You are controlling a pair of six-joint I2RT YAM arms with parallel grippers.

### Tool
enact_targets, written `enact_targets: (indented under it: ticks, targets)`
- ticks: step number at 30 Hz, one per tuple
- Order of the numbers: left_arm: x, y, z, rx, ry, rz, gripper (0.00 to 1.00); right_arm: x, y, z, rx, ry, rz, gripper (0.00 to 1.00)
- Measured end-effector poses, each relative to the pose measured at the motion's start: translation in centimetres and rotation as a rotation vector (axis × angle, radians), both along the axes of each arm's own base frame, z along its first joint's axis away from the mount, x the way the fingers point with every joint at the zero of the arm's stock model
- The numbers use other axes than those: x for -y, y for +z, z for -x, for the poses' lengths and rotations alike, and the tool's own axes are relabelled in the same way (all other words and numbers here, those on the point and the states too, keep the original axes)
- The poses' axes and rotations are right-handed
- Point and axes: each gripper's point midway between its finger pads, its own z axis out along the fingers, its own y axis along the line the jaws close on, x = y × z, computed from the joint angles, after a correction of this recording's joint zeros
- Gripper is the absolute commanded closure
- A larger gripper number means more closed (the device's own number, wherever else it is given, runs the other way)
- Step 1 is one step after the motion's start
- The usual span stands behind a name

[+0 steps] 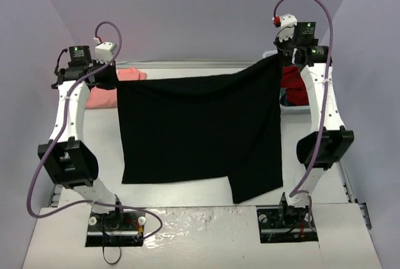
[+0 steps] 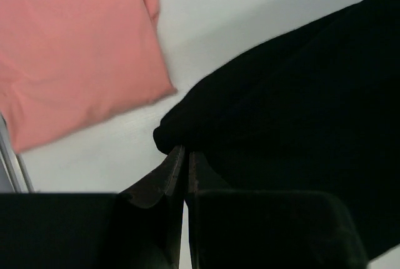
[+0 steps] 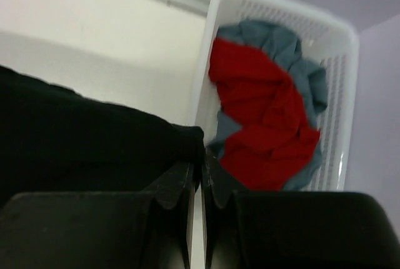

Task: Fold and stack the t-shirts
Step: Fold the flattened tshirt in 1/3 of the way

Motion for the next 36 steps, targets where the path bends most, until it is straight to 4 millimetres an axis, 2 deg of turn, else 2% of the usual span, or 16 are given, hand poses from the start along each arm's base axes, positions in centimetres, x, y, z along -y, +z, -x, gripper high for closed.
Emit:
enact_targets:
  ticks: [2,3,5,7,10,13,16,18,23,24,25,27,28,30,33,36]
  targets:
    - [-0.4,0.1,-3.1,-0.014,0.007,0.007,0.98,-0.2,1.1,-3.2,0.027,-0.001,-0.002,1.0]
    - [-0.6,1.3,-4.6,0.0,0.011,0.01,0.98,-0.2,2.6,-4.8,0.066,-0.004,-0.001,1.0]
    - [-1.0,5.1,-7.6,0.095,0.019,0.005,0.98,-0.5,6.7,-7.1,0.19,-0.012,0.007,1.0]
    - [-1.2,10.0,-8.6,0.212,0.025,-0.004,0.98,-0.5,10.1,-6.8,0.276,-0.018,0.022,1.0]
    - [-0.8,15.8,-6.4,0.347,0.021,-0.016,0.98,-0.6,13.9,-3.5,0.348,-0.014,0.036,1.0]
    - [0.1,17.3,-0.5,0.4,0.016,-0.026,0.98,-0.4,14.3,1.9,0.334,-0.002,0.046,1.0]
    - [0.8,14.7,5.3,0.404,0.002,-0.047,0.98,-0.2,12.0,7.2,0.301,0.02,0.047,1.0]
    - [1.1,10.5,7.9,0.369,-0.014,-0.07,0.98,-0.3,9.2,10.1,0.253,0.039,0.048,1.0]
    - [1.1,-2.1,11.9,0.19,-0.09,-0.14,0.96,0.0,-2.0,14.9,0.023,0.076,0.083,1.0]
    - [1.2,-4.3,12.4,0.146,-0.119,-0.155,0.87,0.1,-4.5,15.8,-0.04,0.083,0.094,0.96]
    - [1.2,-6.8,12.9,0.088,-0.155,-0.17,0.61,0.4,-7.1,16.9,-0.114,0.091,0.106,0.6]
    - [1.4,-10.7,14.3,-0.018,-0.227,-0.184,0.64,0.7,-10.7,19.0,-0.238,0.11,0.126,0.52]
    - [1.5,-12.0,15.4,-0.065,-0.266,-0.188,0.55,0.8,-12.0,20.0,-0.294,0.125,0.138,0.3]
    - [1.8,-12.6,17.0,-0.091,-0.347,-0.21,0.38,1.0,-12.9,21.7,-0.356,0.141,0.153,0.14]
    - [2.3,-11.5,18.7,-0.072,-0.442,-0.241,0.38,1.3,-11.8,22.7,-0.333,0.156,0.18,0.09]
    - [2.5,-9.3,19.0,-0.031,-0.505,-0.275,0.38,1.5,-9.3,23.0,-0.267,0.152,0.197,0.09]
